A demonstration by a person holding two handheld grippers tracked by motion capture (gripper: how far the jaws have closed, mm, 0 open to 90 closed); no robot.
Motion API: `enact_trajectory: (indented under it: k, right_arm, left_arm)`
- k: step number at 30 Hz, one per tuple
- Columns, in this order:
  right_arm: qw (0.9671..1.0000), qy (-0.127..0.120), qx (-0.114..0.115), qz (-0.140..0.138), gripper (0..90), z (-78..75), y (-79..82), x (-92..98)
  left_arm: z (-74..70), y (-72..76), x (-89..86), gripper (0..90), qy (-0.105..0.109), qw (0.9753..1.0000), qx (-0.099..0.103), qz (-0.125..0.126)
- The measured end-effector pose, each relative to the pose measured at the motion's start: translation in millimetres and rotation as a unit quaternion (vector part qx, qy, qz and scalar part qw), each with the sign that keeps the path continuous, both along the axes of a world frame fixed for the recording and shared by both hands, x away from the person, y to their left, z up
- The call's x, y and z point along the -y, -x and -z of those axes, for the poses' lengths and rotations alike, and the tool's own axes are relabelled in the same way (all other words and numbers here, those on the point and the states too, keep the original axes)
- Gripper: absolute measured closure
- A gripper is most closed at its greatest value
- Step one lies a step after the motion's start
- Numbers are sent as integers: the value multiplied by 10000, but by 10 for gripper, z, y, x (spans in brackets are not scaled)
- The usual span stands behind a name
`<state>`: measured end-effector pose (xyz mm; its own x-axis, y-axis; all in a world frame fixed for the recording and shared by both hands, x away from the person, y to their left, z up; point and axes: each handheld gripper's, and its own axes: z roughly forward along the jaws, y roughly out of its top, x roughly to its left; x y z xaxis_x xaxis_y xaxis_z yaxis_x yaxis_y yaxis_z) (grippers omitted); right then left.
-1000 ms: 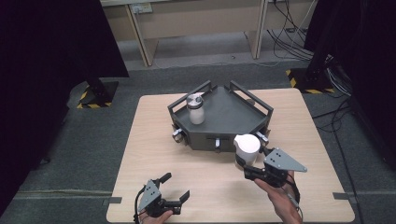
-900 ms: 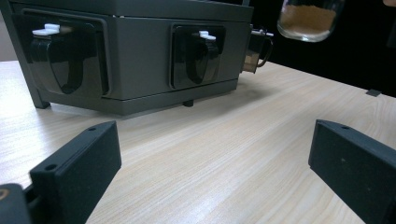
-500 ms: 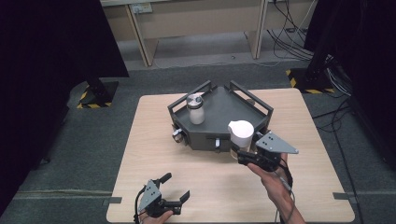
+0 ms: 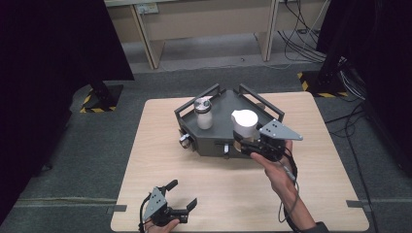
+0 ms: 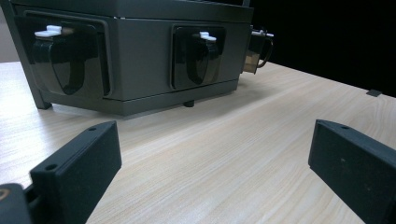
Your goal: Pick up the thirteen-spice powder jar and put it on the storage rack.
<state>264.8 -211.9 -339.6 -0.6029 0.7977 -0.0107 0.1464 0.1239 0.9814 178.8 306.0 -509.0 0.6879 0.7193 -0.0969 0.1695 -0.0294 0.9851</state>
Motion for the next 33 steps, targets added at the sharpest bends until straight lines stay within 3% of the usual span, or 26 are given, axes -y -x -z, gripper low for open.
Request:
enact_trajectory:
  k: [11,33]
  right_arm:
    - [9994,43,20,338,305,-38,-205,-109]
    - [9969,102,-30,778,305,69,-564,-362]
  left_arm:
    - [0,4,4,18,5,10000,-6,22]
    - [5,19,3,19,22,10000,5,18]
